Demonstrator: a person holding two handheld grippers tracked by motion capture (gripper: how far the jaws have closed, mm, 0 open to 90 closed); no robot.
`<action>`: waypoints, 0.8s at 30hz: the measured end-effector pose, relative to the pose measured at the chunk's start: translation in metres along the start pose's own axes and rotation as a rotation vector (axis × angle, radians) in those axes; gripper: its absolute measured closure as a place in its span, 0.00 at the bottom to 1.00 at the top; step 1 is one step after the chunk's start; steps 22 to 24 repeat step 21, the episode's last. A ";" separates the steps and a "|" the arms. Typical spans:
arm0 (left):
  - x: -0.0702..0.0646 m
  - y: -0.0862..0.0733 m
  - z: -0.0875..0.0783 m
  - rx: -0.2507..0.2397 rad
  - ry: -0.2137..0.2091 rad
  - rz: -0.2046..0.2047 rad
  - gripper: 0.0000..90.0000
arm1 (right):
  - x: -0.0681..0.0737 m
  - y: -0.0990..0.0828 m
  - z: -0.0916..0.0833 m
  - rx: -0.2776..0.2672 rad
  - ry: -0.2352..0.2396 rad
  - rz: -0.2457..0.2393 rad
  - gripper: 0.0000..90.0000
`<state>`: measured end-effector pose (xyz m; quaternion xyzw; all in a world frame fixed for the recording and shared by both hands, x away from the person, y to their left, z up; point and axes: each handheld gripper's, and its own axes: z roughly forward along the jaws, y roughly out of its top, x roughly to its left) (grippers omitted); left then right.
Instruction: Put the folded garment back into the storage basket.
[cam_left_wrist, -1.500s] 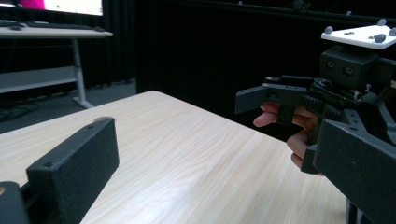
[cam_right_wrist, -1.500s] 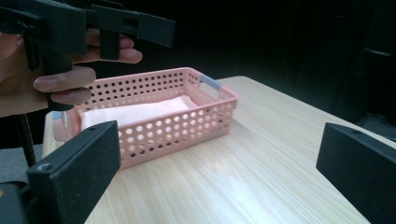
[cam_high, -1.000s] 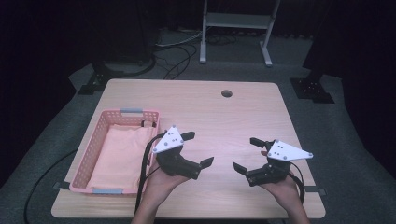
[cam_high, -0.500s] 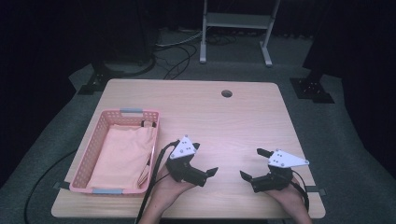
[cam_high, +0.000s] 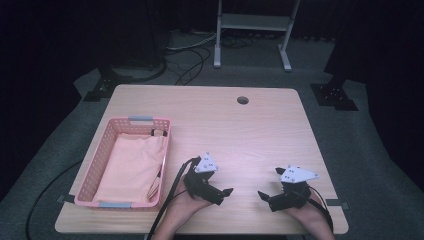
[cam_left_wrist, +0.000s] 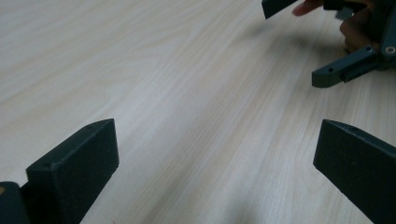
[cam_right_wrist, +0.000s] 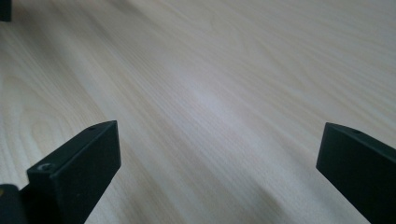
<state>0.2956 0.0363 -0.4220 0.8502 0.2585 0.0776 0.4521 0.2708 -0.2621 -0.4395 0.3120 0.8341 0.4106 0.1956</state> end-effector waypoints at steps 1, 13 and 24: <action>0.000 -0.001 0.001 0.013 -0.003 0.000 0.00 | 0.000 -0.001 0.001 0.015 -0.003 0.006 0.00; 0.000 -0.010 0.013 0.116 -0.006 0.019 0.00 | -0.003 -0.005 0.009 0.133 0.001 0.040 0.00; 0.000 -0.014 0.017 0.139 -0.018 0.023 0.00 | -0.007 -0.006 0.010 0.149 0.024 0.075 0.00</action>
